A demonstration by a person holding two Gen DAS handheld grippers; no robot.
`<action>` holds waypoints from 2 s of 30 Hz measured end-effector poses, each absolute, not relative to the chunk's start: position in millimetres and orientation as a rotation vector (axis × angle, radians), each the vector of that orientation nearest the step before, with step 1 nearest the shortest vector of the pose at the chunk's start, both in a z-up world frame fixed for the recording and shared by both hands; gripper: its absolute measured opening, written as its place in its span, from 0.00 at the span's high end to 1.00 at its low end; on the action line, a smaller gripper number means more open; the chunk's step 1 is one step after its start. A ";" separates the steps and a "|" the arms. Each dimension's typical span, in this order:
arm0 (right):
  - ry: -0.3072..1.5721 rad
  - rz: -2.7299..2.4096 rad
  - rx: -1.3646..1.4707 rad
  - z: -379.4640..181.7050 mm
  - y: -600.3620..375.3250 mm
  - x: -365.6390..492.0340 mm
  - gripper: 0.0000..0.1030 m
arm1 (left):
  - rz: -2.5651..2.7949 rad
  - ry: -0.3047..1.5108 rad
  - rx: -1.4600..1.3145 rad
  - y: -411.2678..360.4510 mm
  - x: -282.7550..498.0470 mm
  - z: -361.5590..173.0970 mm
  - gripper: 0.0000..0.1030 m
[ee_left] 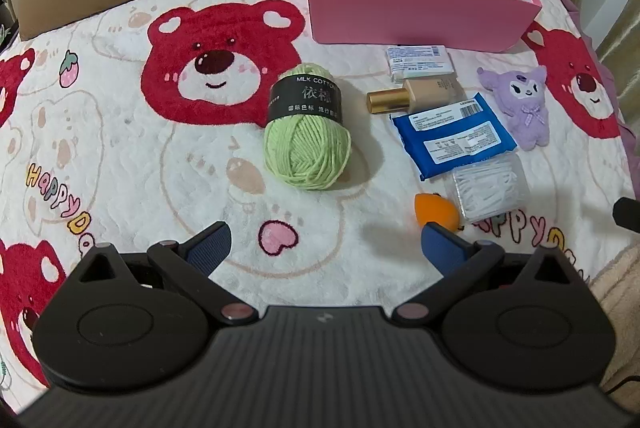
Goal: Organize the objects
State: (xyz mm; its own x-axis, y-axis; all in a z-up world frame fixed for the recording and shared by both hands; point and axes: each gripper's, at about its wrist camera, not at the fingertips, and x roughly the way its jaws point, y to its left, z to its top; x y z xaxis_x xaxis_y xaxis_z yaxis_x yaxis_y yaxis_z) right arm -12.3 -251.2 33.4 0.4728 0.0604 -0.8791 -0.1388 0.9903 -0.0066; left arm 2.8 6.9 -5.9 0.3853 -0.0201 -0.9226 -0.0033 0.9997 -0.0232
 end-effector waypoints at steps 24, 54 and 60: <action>1.074 0.126 -0.086 31.5 -252.0 -12.6 0.03 | 0.013 1.147 -0.001 9.1 0.2 -0.8 0.00; 1.046 0.165 -0.108 41.1 -257.2 -18.2 0.03 | -0.068 1.172 -0.023 19.4 -4.3 -3.3 0.00; 1.031 0.193 -0.094 42.3 -259.3 -18.3 0.03 | -0.069 1.158 -0.007 18.3 -7.1 0.8 0.00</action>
State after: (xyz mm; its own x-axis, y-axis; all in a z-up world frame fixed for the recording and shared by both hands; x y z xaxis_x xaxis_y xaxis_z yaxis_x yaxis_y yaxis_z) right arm -18.3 -259.3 42.3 0.4988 0.1152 -0.8590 -0.2033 0.9790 0.0132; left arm -7.1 18.3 0.8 0.3990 -0.0586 -0.9151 0.0511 0.9978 -0.0417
